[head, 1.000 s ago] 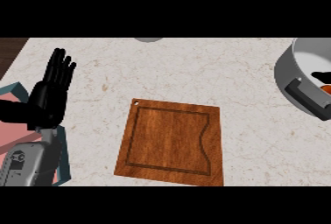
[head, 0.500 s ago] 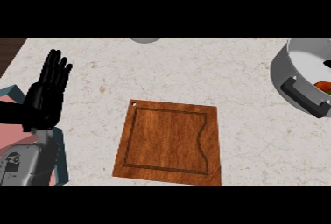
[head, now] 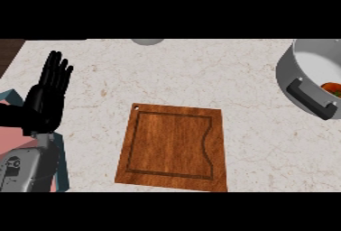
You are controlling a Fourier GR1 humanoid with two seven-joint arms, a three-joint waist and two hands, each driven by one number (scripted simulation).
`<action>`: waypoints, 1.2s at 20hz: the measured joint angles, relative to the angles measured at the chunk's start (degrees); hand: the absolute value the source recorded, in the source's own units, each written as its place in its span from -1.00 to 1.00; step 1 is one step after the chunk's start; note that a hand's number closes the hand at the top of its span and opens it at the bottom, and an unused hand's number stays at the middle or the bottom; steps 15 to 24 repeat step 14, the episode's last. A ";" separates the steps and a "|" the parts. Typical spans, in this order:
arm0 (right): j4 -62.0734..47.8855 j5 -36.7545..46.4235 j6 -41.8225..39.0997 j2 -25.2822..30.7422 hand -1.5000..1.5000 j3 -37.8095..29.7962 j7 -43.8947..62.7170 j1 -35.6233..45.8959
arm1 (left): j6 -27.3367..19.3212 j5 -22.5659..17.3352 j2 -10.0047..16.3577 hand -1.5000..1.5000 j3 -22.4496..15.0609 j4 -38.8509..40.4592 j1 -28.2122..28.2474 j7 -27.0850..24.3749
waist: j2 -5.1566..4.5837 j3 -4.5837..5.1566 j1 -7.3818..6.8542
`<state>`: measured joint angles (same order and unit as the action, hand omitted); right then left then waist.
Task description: Pick the tomato from the cutting board and place it in the pot
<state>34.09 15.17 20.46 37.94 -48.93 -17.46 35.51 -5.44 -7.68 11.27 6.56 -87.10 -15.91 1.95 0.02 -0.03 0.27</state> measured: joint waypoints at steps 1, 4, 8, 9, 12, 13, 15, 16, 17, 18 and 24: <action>0.27 -1.15 -0.86 0.66 -1.00 -0.52 -0.45 -1.08 | -0.27 0.16 -0.08 0.00 -0.13 -0.67 0.05 0.60 | 0.00 0.00 -0.05; 0.21 -4.12 -2.85 2.57 -1.00 -2.13 -2.96 -4.63 | 0.30 0.21 -0.13 0.00 -0.20 -1.03 0.92 0.13 | -0.03 -0.01 -0.17; 1.60 -7.99 -5.77 4.26 -1.00 -3.58 -4.10 -9.44 | 0.31 0.41 0.09 0.00 0.13 -1.55 0.68 0.62 | 0.01 0.01 -0.08; 2.23 -8.93 -6.11 4.15 -1.00 -3.64 -4.33 -10.47 | 0.47 0.54 -0.04 0.00 0.17 -0.53 0.34 0.02 | 0.00 0.01 -0.06; 0.84 -11.68 -9.13 5.59 -1.00 -4.99 -7.07 -13.93 | 0.66 0.50 -0.26 0.00 0.12 -0.80 0.65 0.27 | -0.04 -0.02 -0.13; 0.95 -12.53 -10.13 6.25 -1.00 -5.30 -7.22 -15.14 | 0.65 0.51 -0.25 0.00 0.23 -0.86 0.61 0.34 | -0.03 -0.01 -0.11; 0.49 -13.23 -10.57 7.04 -1.00 -5.49 -7.37 -15.74 | 0.29 0.83 -0.85 0.00 -0.19 -1.03 0.81 0.25 | -0.03 -0.01 -0.14; 0.49 -13.23 -10.57 7.04 -1.00 -5.49 -7.37 -15.74 | 0.29 0.83 -0.85 0.00 -0.19 -1.03 0.81 0.25 | -0.03 -0.01 -0.14; 0.49 -13.23 -10.57 7.04 -1.00 -5.49 -7.37 -15.74 | 0.29 0.83 -0.85 0.00 -0.19 -1.03 0.81 0.25 | -0.03 -0.01 -0.14; 0.49 -13.23 -10.57 7.04 -1.00 -5.49 -7.37 -15.74 | 0.29 0.83 -0.85 0.00 -0.19 -1.03 0.81 0.25 | -0.03 -0.01 -0.14; 0.49 -13.23 -10.57 7.04 -1.00 -5.49 -7.37 -15.74 | 0.29 0.83 -0.85 0.00 -0.19 -1.03 0.81 0.25 | -0.03 -0.01 -0.14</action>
